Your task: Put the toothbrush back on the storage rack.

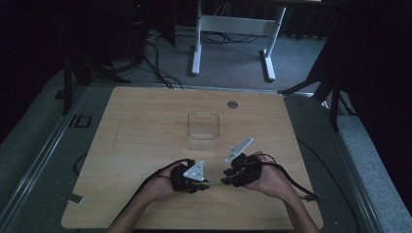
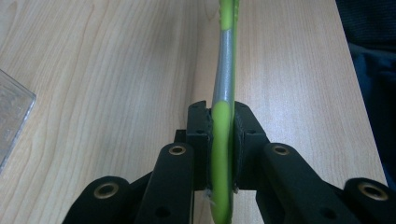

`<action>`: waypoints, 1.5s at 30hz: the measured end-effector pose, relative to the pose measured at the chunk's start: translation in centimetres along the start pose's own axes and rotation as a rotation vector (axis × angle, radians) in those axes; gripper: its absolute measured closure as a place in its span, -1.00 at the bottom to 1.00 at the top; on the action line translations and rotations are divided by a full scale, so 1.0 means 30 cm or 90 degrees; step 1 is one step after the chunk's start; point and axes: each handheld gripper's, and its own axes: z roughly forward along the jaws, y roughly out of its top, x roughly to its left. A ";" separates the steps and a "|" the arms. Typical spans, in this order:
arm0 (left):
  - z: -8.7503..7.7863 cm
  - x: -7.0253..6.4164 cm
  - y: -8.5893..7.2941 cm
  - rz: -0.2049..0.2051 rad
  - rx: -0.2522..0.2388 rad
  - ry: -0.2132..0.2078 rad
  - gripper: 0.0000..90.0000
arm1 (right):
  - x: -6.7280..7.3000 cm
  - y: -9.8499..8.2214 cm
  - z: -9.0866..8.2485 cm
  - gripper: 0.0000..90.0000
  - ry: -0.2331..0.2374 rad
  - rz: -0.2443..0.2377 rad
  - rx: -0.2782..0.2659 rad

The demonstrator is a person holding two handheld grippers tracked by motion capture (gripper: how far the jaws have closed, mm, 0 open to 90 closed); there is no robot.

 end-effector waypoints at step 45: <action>-0.063 0.059 -0.050 -0.137 -0.026 0.104 0.78 | -0.025 -0.064 -0.052 0.32 -0.038 0.087 -0.105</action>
